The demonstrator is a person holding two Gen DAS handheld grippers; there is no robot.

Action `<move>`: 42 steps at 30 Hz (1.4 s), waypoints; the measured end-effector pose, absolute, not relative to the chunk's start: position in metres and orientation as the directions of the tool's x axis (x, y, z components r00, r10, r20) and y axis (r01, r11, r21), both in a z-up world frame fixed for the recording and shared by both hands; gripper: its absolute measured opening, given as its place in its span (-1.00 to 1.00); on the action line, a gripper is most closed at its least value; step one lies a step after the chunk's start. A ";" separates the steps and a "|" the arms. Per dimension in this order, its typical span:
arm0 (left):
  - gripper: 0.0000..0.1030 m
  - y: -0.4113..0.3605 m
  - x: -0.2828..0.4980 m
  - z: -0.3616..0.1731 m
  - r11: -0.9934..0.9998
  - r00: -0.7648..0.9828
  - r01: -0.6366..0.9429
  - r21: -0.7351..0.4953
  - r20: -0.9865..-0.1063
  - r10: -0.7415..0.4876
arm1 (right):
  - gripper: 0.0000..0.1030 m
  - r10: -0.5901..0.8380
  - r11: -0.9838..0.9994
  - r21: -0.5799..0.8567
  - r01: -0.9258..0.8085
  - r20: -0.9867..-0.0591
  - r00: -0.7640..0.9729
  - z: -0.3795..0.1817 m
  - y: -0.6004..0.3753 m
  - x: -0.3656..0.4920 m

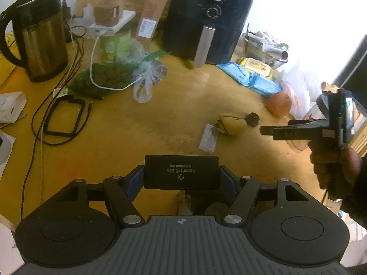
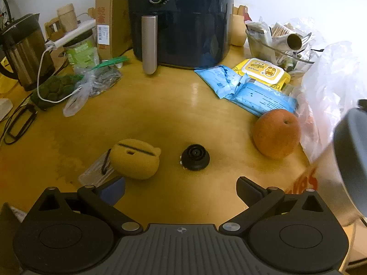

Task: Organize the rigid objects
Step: 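Close the right tool on the small black round cap while the left tool holds the case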

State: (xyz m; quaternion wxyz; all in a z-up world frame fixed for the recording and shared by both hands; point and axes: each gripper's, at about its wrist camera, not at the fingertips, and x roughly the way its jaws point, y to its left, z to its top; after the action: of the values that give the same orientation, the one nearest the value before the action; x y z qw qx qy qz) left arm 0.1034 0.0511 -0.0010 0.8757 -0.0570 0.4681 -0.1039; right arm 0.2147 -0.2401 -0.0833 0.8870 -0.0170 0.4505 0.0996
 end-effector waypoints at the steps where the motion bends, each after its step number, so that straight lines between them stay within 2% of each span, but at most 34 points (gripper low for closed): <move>1: 0.32 0.053 0.102 -0.001 0.972 0.540 0.123 -0.198 -0.808 -0.233 | 0.90 0.157 0.980 0.055 -0.192 -0.804 0.574 -0.087 -0.240 0.218; 7: 0.32 0.065 0.096 -0.001 0.978 0.541 0.072 -0.196 -0.816 -0.203 | 0.63 0.134 0.983 0.034 -0.180 -0.805 0.579 -0.104 -0.242 0.240; 12: 0.32 0.074 0.090 -0.002 0.980 0.542 0.031 -0.197 -0.820 -0.182 | 0.23 0.139 0.983 0.044 -0.179 -0.810 0.569 -0.115 -0.244 0.258; 14: 0.32 0.076 0.090 -0.002 0.980 0.542 0.019 -0.197 -0.822 -0.176 | 0.15 0.145 0.983 0.053 -0.176 -0.812 0.565 -0.119 -0.245 0.264; 22: 0.32 0.083 0.089 -0.002 0.980 0.546 -0.021 -0.197 -0.824 -0.154 | -0.39 0.130 0.986 0.051 -0.156 -0.823 0.553 -0.131 -0.243 0.281; 31: 0.32 0.082 0.092 0.000 0.979 0.552 -0.013 -0.203 -0.818 -0.163 | -0.40 0.129 0.989 0.064 -0.136 -0.822 0.554 -0.131 -0.245 0.279; 42: 0.32 0.072 0.097 0.000 0.976 0.552 0.041 -0.212 -0.810 -0.199 | -0.40 0.157 0.984 0.074 -0.162 -0.788 0.595 -0.104 -0.248 0.260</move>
State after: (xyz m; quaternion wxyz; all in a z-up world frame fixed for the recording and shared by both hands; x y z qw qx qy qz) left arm 0.0969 0.0723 0.0003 0.8769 -0.0843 0.4682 -0.0685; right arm 0.2602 -0.2478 -0.1044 0.8929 -0.0027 0.4412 0.0894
